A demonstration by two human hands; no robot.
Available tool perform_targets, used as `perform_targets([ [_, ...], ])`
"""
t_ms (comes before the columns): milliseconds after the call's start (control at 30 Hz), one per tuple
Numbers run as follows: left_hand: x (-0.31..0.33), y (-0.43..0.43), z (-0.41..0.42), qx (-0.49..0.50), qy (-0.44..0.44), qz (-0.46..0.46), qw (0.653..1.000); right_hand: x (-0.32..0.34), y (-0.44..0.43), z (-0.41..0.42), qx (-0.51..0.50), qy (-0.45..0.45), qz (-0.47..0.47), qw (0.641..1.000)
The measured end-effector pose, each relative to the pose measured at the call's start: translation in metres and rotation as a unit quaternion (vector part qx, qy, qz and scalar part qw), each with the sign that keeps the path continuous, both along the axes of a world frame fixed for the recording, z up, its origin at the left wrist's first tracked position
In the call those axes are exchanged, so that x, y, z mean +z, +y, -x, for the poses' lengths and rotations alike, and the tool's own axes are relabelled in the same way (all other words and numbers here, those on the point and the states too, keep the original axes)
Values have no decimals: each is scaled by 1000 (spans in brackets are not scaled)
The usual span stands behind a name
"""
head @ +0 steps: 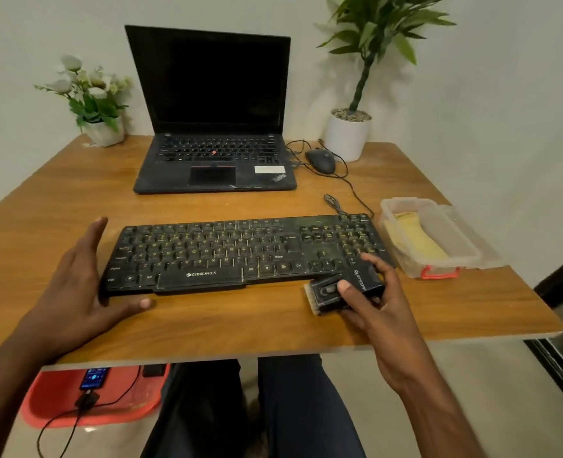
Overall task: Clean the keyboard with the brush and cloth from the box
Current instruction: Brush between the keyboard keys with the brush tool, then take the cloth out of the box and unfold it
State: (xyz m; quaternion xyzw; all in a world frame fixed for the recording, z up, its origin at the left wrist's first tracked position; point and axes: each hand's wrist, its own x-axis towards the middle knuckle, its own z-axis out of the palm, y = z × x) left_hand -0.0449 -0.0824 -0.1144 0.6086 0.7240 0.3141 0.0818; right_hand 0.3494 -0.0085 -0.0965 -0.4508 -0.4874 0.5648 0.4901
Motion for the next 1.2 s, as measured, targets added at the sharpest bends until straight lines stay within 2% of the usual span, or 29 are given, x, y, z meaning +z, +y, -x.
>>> perform_targets([
  [167, -2, -1, -1, 4, 34, 11, 999, -7, -4, 2, 54, -77, -36, 995],
  [300, -1, -3, -2, -14, 52, 18, 998, -12, -5, 6, 41, -180, -75, 980],
  [433, -1, -6, -4, -33, 76, 11, 997, -13, -6, 12, 16, -360, -133, 923],
  [500, -2, -7, -7, -45, 93, 9, 995, -12, -8, 16, 18, -394, -142, 908],
  [833, 3, -7, -25, -76, 137, 36, 987, -14, -8, 18, 6, -407, -153, 900],
  [1000, 7, 2, -56, -79, 204, 25, 976, -15, -9, 17, 1, -385, -145, 911],
  [1200, 19, 33, -140, -173, 274, 15, 946, -14, -9, 14, -8, -338, -148, 929],
])
